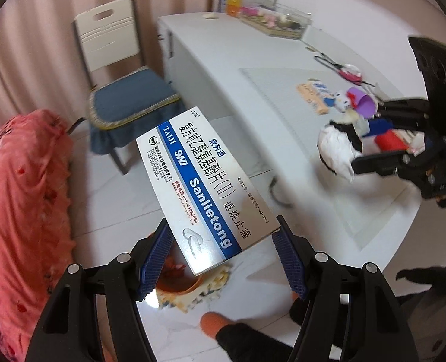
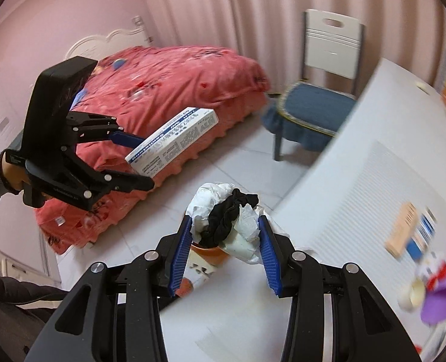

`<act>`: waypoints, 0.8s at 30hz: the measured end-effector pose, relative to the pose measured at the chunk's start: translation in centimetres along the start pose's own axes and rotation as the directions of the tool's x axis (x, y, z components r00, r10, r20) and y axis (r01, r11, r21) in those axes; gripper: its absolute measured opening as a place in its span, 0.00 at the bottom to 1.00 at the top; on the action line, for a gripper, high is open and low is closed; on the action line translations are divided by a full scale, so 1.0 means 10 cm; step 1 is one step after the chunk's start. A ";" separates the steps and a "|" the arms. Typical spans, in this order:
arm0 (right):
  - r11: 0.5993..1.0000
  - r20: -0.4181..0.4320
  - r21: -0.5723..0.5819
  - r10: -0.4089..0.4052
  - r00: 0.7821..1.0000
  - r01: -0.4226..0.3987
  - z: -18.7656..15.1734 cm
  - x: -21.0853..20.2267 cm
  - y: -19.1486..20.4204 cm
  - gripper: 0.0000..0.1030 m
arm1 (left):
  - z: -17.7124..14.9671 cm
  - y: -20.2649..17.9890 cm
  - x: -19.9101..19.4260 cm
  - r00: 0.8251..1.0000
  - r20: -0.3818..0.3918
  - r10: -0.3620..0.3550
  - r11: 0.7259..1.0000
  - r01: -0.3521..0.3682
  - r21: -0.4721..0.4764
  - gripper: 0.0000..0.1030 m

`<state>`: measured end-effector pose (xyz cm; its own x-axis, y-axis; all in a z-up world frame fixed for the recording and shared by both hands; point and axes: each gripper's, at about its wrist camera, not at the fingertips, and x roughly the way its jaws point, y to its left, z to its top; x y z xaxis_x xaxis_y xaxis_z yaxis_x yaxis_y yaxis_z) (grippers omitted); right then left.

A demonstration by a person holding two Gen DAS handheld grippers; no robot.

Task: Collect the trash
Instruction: 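Carry the tissue and the Sanlietong box over the orange bin with both tools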

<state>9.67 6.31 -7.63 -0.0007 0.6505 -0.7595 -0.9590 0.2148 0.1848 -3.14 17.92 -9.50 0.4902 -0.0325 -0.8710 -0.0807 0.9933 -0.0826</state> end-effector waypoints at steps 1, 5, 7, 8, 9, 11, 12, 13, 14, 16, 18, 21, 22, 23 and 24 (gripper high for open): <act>1.000 -0.006 -0.020 0.011 1.000 -0.011 0.07 0.07 0.08 0.42 | -0.05 0.07 -0.02 1.000 -0.004 0.008 1.000 -0.008 -0.007 0.66; 0.994 -0.038 -0.096 0.050 0.998 -0.053 0.32 0.38 0.37 0.42 | -0.21 0.30 -0.10 0.999 -0.024 0.033 0.999 -0.034 -0.025 0.66; 0.991 -0.055 -0.118 0.064 0.996 -0.071 0.40 0.51 0.46 0.42 | -0.30 0.41 -0.10 0.998 -0.039 0.045 0.999 -0.046 -0.024 0.66; 0.989 -0.065 -0.125 0.073 0.995 -0.081 0.46 0.61 0.52 0.42 | -0.32 0.45 -0.09 0.998 -0.044 0.047 0.998 -0.049 -0.028 0.66; 0.988 -0.071 -0.128 0.080 0.994 -0.089 0.49 0.68 0.56 0.42 | -0.35 0.50 -0.08 0.998 -0.051 0.047 0.998 -0.049 -0.031 0.66; 0.985 -0.084 -0.132 0.096 0.992 -0.106 0.54 0.82 0.66 0.42 | -0.41 0.60 -0.04 0.997 -0.063 0.048 0.998 -0.050 -0.031 0.66; 0.984 -0.093 -0.136 0.104 0.990 -0.116 0.58 0.91 0.71 0.42 | -0.43 0.64 -0.02 0.997 -0.069 0.047 0.998 -0.049 -0.029 0.66; 0.983 -0.101 -0.140 0.109 0.989 -0.122 0.61 1.01 0.76 0.42 | -0.45 0.69 0.01 0.996 -0.076 0.046 0.998 -0.049 -0.028 0.66; 0.981 -0.112 -0.144 0.115 0.987 -0.130 0.64 1.12 0.81 0.42 | -0.47 0.74 0.04 0.996 -0.080 0.042 0.999 -0.044 -0.028 0.66; 0.980 -0.128 -0.145 0.118 0.985 -0.136 0.68 1.27 0.86 0.42 | -0.51 0.84 0.13 0.995 -0.093 0.031 0.999 -0.033 -0.022 0.66; 0.980 -0.148 -0.135 0.124 0.981 -0.144 0.70 1.46 0.88 0.42 | -0.55 0.95 0.23 0.994 -0.105 0.023 1.000 -0.024 -0.012 0.66; 0.983 -0.181 -0.115 0.123 0.976 -0.145 0.72 1.80 0.88 0.42 | -0.60 1.13 0.42 0.992 -0.123 0.008 1.000 -0.008 -0.006 0.66; 0.983 -0.189 -0.110 0.122 0.974 -0.145 0.72 1.90 0.86 0.42 | -0.61 1.18 0.46 0.992 -0.127 0.004 1.000 -0.004 -0.003 0.66; 0.984 -0.195 -0.105 0.123 0.973 -0.145 0.70 1.97 0.86 0.42 | -0.62 1.24 0.55 0.991 -0.131 -0.003 1.000 0.003 0.001 0.66; 0.984 -0.207 -0.100 0.122 0.971 -0.145 0.69 2.10 0.85 0.42 | -0.63 1.28 0.60 0.991 -0.134 -0.010 1.000 0.010 0.000 0.66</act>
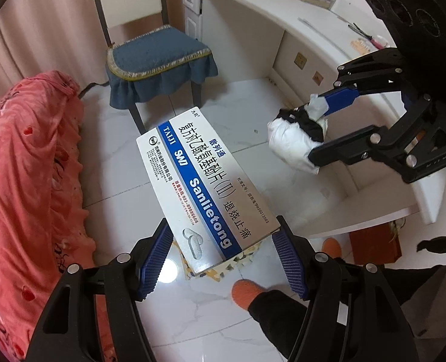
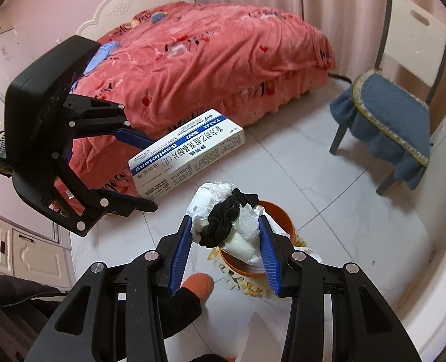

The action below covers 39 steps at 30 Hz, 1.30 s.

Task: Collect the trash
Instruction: 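Carry the tissue and the Sanlietong box over the orange bin with both tools, then open both tools to drop the tissue and box into the bin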

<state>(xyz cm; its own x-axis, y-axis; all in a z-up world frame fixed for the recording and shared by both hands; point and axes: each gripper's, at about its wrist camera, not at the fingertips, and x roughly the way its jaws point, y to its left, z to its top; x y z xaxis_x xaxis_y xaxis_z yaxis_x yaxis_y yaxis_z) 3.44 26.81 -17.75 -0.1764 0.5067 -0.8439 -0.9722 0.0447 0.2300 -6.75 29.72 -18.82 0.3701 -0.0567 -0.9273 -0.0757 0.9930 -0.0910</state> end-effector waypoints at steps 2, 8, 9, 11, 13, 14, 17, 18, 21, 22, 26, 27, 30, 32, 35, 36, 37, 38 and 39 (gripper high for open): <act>1.000 -0.019 0.013 -0.001 1.000 0.001 0.00 0.21 -0.07 0.42 | -0.02 0.11 0.16 1.000 -0.009 -0.023 1.000 0.023 0.000 0.66; 0.998 -0.083 0.057 -0.003 0.997 0.008 -0.02 0.86 -0.31 0.42 | -0.08 0.28 0.63 0.997 -0.052 -0.065 0.997 0.067 0.028 0.66; 0.998 -0.089 0.062 -0.003 0.996 0.009 -0.04 0.91 -0.33 0.42 | -0.09 0.28 0.68 0.996 -0.057 -0.075 0.997 0.077 0.031 0.66; 0.998 -0.103 0.069 -0.007 0.995 0.014 -0.06 1.05 -0.38 0.42 | -0.11 0.30 0.79 0.994 -0.069 -0.086 0.995 0.089 0.045 0.66; 0.996 -0.112 0.085 -0.006 0.994 0.016 -0.08 1.16 -0.44 0.42 | -0.12 0.32 0.90 0.991 -0.081 -0.102 0.993 0.106 0.044 0.66; 0.996 -0.115 0.091 -0.007 0.993 0.018 -0.10 1.18 -0.46 0.42 | -0.12 0.32 0.92 0.991 -0.084 -0.108 0.993 0.112 0.044 0.66; 0.993 -0.125 0.115 -0.013 0.992 0.027 -0.13 1.28 -0.55 0.42 | -0.12 0.31 1.00 0.988 -0.095 -0.119 0.991 0.124 0.053 0.66; 0.992 -0.127 0.124 -0.012 0.992 0.028 -0.14 1.29 -0.58 0.42 | -0.12 0.31 1.01 0.988 -0.094 -0.119 0.991 0.125 0.053 0.67; 0.989 -0.115 0.149 -0.006 0.993 0.023 -0.16 1.33 -0.65 0.47 | -0.10 0.31 1.05 0.988 -0.088 -0.125 0.990 0.130 0.057 0.67; 0.987 -0.112 0.158 -0.006 0.994 0.024 -0.16 1.34 -0.66 0.50 | -0.09 0.30 1.06 0.989 -0.092 -0.118 0.990 0.124 0.063 0.67; 0.979 -0.107 0.204 -0.003 0.994 0.025 -0.18 1.35 -0.74 0.58 | -0.08 0.27 1.12 0.988 -0.094 -0.118 0.990 0.125 0.067 0.70; 0.979 -0.108 0.202 -0.004 0.994 0.026 -0.18 1.35 -0.75 0.58 | -0.08 0.26 1.13 0.989 -0.096 -0.115 0.990 0.122 0.068 0.71; 0.981 -0.111 0.194 -0.003 0.994 0.024 -0.18 1.33 -0.73 0.58 | -0.07 0.25 1.14 0.987 -0.106 -0.123 0.989 0.131 0.070 0.71; 0.981 -0.110 0.192 -0.003 0.994 0.024 -0.17 1.30 -0.72 0.58 | -0.06 0.23 1.13 0.985 -0.113 -0.127 0.988 0.135 0.070 0.71; 0.981 -0.108 0.194 -0.002 0.994 0.023 -0.15 1.26 -0.71 0.58 | -0.05 0.21 1.10 0.986 -0.113 -0.126 0.988 0.134 0.070 0.71; 0.981 -0.104 0.194 0.001 0.995 0.019 -0.14 1.22 -0.70 0.58 | -0.04 0.20 1.09 0.986 -0.112 -0.124 0.989 0.132 0.070 0.71; 0.981 -0.102 0.192 0.001 0.995 0.019 -0.15 1.19 -0.68 0.58 | -0.03 0.19 1.08 0.986 -0.109 -0.123 0.989 0.132 0.073 0.71; 0.982 -0.101 0.188 -0.001 0.995 0.020 -0.15 1.16 -0.67 0.58 | -0.03 0.18 1.07 0.987 -0.110 -0.120 0.989 0.129 0.078 0.71; 0.982 -0.103 0.186 -0.004 0.995 0.023 -0.14 1.14 -0.65 0.58 | -0.02 0.17 1.04 0.987 -0.111 -0.113 0.989 0.123 0.083 0.71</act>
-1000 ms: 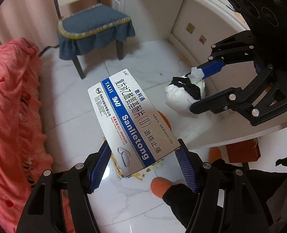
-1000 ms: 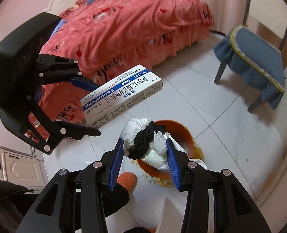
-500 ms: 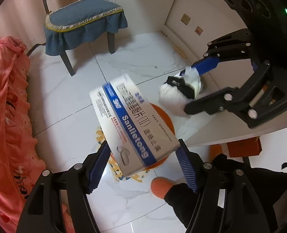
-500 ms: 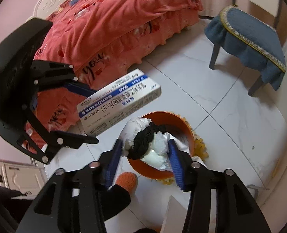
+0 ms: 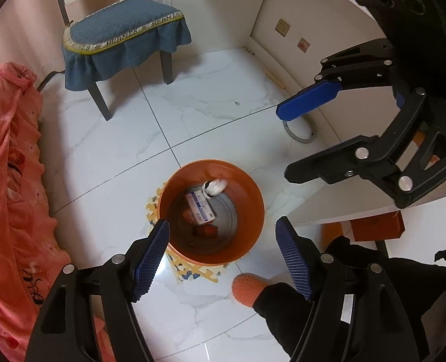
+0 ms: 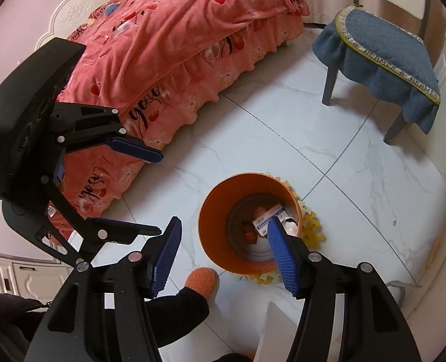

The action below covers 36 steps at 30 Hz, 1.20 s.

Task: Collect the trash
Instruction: 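Open both tools to drop the tissue and box into the bin, then move both tools back over the desk toward the red paper cup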

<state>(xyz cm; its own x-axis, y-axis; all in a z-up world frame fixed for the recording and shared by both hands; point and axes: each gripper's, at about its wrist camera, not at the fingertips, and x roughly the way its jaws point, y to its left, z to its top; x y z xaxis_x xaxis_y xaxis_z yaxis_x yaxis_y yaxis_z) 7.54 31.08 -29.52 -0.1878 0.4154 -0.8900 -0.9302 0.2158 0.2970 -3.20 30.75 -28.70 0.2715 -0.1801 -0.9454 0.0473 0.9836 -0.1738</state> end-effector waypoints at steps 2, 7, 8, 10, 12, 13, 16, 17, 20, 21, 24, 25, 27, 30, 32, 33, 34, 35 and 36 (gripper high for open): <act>1.000 0.003 -0.002 0.000 1.000 0.000 0.00 -0.09 0.04 0.58 | 0.02 -0.01 -0.04 1.000 -0.001 0.004 1.000 -0.004 0.000 0.71; 1.000 0.024 0.016 0.002 1.000 -0.003 -0.03 -0.35 0.12 0.58 | 0.06 -0.07 -0.27 0.999 0.029 0.031 0.999 -0.030 -0.015 0.83; 1.000 0.029 0.022 0.002 1.000 -0.003 -0.05 -0.42 0.14 0.58 | 0.07 -0.09 -0.34 0.998 0.044 0.037 0.999 -0.036 -0.018 0.84; 0.999 0.040 0.031 0.006 0.999 -0.007 -0.07 -0.53 0.15 0.60 | 0.09 -0.14 -0.44 0.998 0.057 0.040 0.999 -0.040 -0.014 0.84; 0.999 0.050 0.044 -0.002 0.999 -0.001 -0.10 -0.67 0.18 0.67 | 0.13 -0.21 -0.54 0.996 0.060 0.068 0.998 -0.067 -0.010 0.84; 0.999 0.062 0.049 0.006 0.998 -0.009 -0.11 -0.75 0.19 0.67 | 0.15 -0.24 -0.59 0.995 0.062 0.074 0.997 -0.074 -0.008 0.85; 0.999 0.095 0.048 0.013 0.995 -0.018 -0.17 -1.00 0.25 0.67 | 0.19 -0.33 -0.73 0.992 0.081 0.093 0.996 -0.093 0.001 0.90; 0.998 0.106 0.051 0.016 0.994 -0.022 -0.19 -1.08 0.27 0.67 | 0.22 -0.37 -0.78 0.991 0.086 0.102 0.995 -0.103 0.004 0.90; 0.997 0.147 0.068 0.015 0.989 -0.025 -0.28 -1.37 0.31 0.68 | 0.26 -0.46 -0.92 0.988 0.105 0.111 0.994 -0.112 0.003 0.90; 0.997 0.158 0.073 0.014 0.987 -0.025 -0.32 -1.46 0.32 0.68 | 0.29 -0.50 -0.98 0.987 0.111 0.118 0.993 -0.119 0.002 0.91; 0.996 0.183 0.085 0.009 0.983 -0.025 -0.42 -1.69 0.36 0.69 | 0.32 -0.64 -1.10 0.983 0.132 0.124 0.992 -0.126 0.008 0.94; 0.996 0.193 0.086 0.008 0.981 -0.025 -0.45 -1.78 0.36 0.69 | 0.34 -0.70 -1.15 0.983 0.144 0.117 0.993 -0.120 0.017 0.94; 0.996 0.214 0.090 -0.004 0.977 -0.016 -0.53 -1.95 0.37 0.69 | 0.37 -0.81 -1.23 0.980 0.161 0.113 0.992 -0.119 0.031 0.94; 0.994 0.243 0.109 -0.021 0.970 -0.005 -0.68 -2.21 0.36 0.69 | 0.46 -1.00 -1.34 0.977 0.178 0.116 0.991 -0.127 0.052 0.94; 0.993 0.264 0.120 -0.034 0.964 0.003 -0.81 -2.41 0.35 0.69 | 0.52 -1.16 -1.42 0.974 0.199 0.108 0.989 -0.125 0.077 0.94; 0.992 0.271 0.123 -0.042 0.962 0.009 -0.84 -2.47 0.34 0.69 | 0.54 -1.21 -1.45 0.972 0.207 0.107 0.988 -0.127 0.086 0.94; 0.992 0.280 0.127 -0.054 0.959 0.019 -0.90 -2.56 0.34 0.69 | 0.58 -1.30 -1.48 0.970 0.218 0.106 0.987 -0.130 0.099 0.94; 0.991 0.287 0.131 -0.062 0.956 0.025 -0.94 -2.63 0.32 0.69 | 0.61 -1.39 -1.51 0.969 0.225 0.101 0.985 -0.129 0.116 0.94; 0.990 0.297 0.137 -0.073 0.952 0.033 -1.02 -2.74 0.30 0.69 | 0.63 -1.44 -1.53 0.968 0.230 0.099 0.984 -0.131 0.125 0.94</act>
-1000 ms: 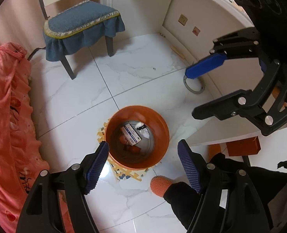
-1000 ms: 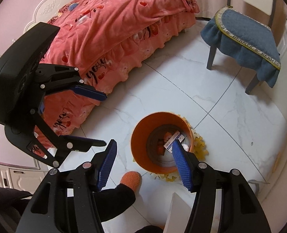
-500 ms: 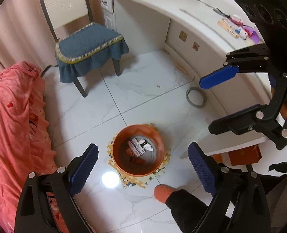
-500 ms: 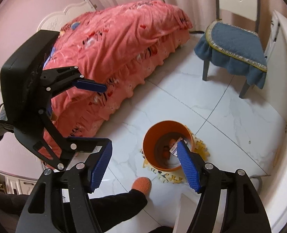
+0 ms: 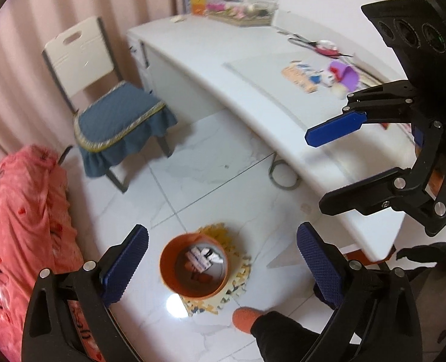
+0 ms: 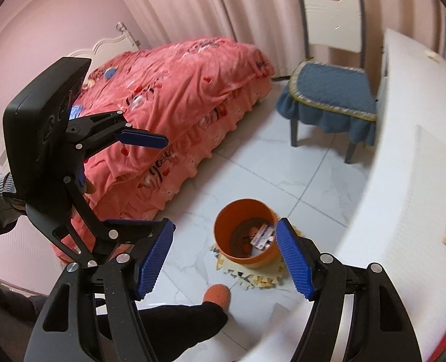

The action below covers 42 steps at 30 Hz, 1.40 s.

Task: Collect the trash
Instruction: 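Move both tools back over the desk toward the red paper cup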

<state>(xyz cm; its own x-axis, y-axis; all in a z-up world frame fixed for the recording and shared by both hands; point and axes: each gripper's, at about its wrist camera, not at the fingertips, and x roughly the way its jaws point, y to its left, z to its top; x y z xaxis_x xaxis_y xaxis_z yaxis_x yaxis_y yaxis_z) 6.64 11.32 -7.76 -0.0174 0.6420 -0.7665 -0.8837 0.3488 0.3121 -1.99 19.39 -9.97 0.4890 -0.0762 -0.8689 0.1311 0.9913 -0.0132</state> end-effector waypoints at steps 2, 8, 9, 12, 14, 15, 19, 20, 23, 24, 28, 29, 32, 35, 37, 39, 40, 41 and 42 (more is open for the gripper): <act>1.000 0.014 0.006 -0.016 1.000 0.016 -0.04 -0.15 -0.05 0.69 | 0.10 -0.12 -0.04 1.000 0.023 -0.003 1.000 0.003 0.029 0.94; 0.996 0.079 0.052 -0.074 0.994 0.070 -0.23 -0.69 -0.27 0.69 | 0.36 -0.45 -0.13 0.998 0.059 -0.028 0.995 0.023 0.094 0.94; 0.995 0.089 0.059 -0.085 0.992 0.079 -0.24 -0.75 -0.30 0.69 | 0.42 -0.53 -0.14 0.997 0.064 -0.035 0.993 0.028 0.114 0.94; 0.990 0.118 0.089 -0.116 0.986 0.106 -0.35 -0.96 -0.40 0.69 | 0.57 -0.72 -0.14 0.996 0.075 -0.050 0.986 0.038 0.160 0.94; 0.985 0.135 0.114 -0.145 0.980 0.130 -0.44 -1.12 -0.50 0.71 | 0.64 -0.83 -0.14 0.994 0.085 -0.067 0.981 0.050 0.189 0.94; 0.982 0.141 0.125 -0.158 0.977 0.140 -0.50 -1.19 -0.55 0.71 | 0.67 -0.87 -0.13 0.993 0.089 -0.073 0.978 0.054 0.201 0.94; 0.969 0.155 0.176 -0.200 0.967 0.173 -0.74 -1.46 -0.75 0.71 | 0.83 -1.16 -0.08 0.990 0.091 -0.105 0.960 0.077 0.268 0.94; 0.964 0.157 0.192 -0.214 0.964 0.183 -0.80 -1.53 -0.80 0.71 | 0.85 -1.20 -0.07 0.990 0.090 -0.111 0.957 0.082 0.279 0.94; 0.951 0.165 0.231 -0.246 0.955 0.205 -0.95 -1.68 -0.90 0.71 | 0.94 -1.37 -0.02 0.988 0.084 -0.130 0.940 0.096 0.326 0.94; 0.946 0.167 0.245 -0.258 0.952 0.213 -1.00 -1.73 -0.94 0.71 | 0.97 -1.40 -0.01 0.987 0.082 -0.135 0.936 0.100 0.337 0.94; 0.926 0.170 0.295 -0.295 0.940 0.237 -1.18 -1.87 -1.10 0.71 | 1.11 -1.62 0.10 0.984 0.065 -0.165 0.915 0.128 0.384 0.94; 0.918 0.168 0.312 -0.306 0.937 0.244 -1.24 -1.92 -1.15 0.71 | 1.15 -1.67 0.12 0.983 0.062 -0.170 0.910 0.133 0.393 0.94; 0.898 0.159 0.352 -0.335 0.929 0.264 -1.37 -1.98 -1.27 0.71 | 1.24 -1.80 0.20 0.981 0.054 -0.186 0.894 0.146 0.425 0.94; 0.881 0.147 0.382 -0.355 0.923 0.278 -1.50 -2.04 -1.39 0.71 | 1.32 -1.94 0.30 0.978 0.040 -0.203 0.879 0.164 0.448 0.94; 0.866 0.135 0.407 -0.371 0.919 0.290 -1.60 -2.07 -1.48 0.71 | 1.38 -2.01 0.37 0.977 0.026 -0.212 0.872 0.177 0.456 0.94; 0.851 0.122 0.434 -0.380 0.917 0.295 -1.69 -2.09 -1.59 0.71 | 1.45 -2.07 0.46 0.975 0.013 -0.221 0.865 0.190 0.464 0.94; 0.843 0.115 0.448 -0.385 0.916 0.298 -1.74 -2.09 -1.64 0.71 | 1.48 -2.10 0.50 0.975 0.009 -0.222 0.863 0.193 0.467 0.94; 0.838 0.111 0.456 -0.387 0.915 0.299 -1.78 -2.09 -1.68 0.71 | 1.51 -2.12 0.55 0.975 0.003 -0.223 0.860 0.196 0.471 0.94; 0.831 0.105 0.467 -0.392 0.914 0.302 -1.83 -2.09 -1.73 0.71 | 1.54 -2.14 0.59 0.975 -0.003 -0.224 0.858 0.198 0.475 0.94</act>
<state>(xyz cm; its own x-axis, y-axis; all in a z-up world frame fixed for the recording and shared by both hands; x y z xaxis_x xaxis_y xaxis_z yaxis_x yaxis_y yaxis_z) 13.76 -20.66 -7.43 0.3793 0.5221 -0.7639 -0.5213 0.8027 0.2897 11.30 -3.96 -7.19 0.4447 -0.2959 -0.8454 0.6187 0.7840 0.0511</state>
